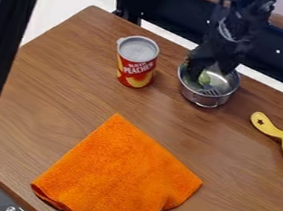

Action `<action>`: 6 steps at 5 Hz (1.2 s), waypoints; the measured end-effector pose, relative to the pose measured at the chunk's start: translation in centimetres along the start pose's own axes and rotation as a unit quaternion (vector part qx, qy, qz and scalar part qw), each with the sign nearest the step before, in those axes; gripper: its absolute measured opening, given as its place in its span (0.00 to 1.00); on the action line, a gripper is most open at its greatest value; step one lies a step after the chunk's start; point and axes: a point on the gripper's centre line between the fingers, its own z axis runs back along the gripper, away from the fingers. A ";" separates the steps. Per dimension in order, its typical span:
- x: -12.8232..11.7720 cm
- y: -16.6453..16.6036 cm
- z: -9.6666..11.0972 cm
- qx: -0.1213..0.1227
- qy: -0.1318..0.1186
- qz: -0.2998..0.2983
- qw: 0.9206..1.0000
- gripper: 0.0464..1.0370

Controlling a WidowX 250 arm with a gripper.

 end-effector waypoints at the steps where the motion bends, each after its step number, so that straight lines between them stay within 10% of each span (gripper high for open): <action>1: -0.3 0.5 -1.3 0.013 0.001 0.000 1.000 0.96; 3: -0.7 0.4 -2.4 0.013 -0.010 -0.002 1.000 0.93; 5: -0.8 0.2 -2.5 0.003 -0.010 0.009 1.000 0.36; 6: -0.9 0.3 -2.5 0.004 -0.009 0.007 1.000 0.26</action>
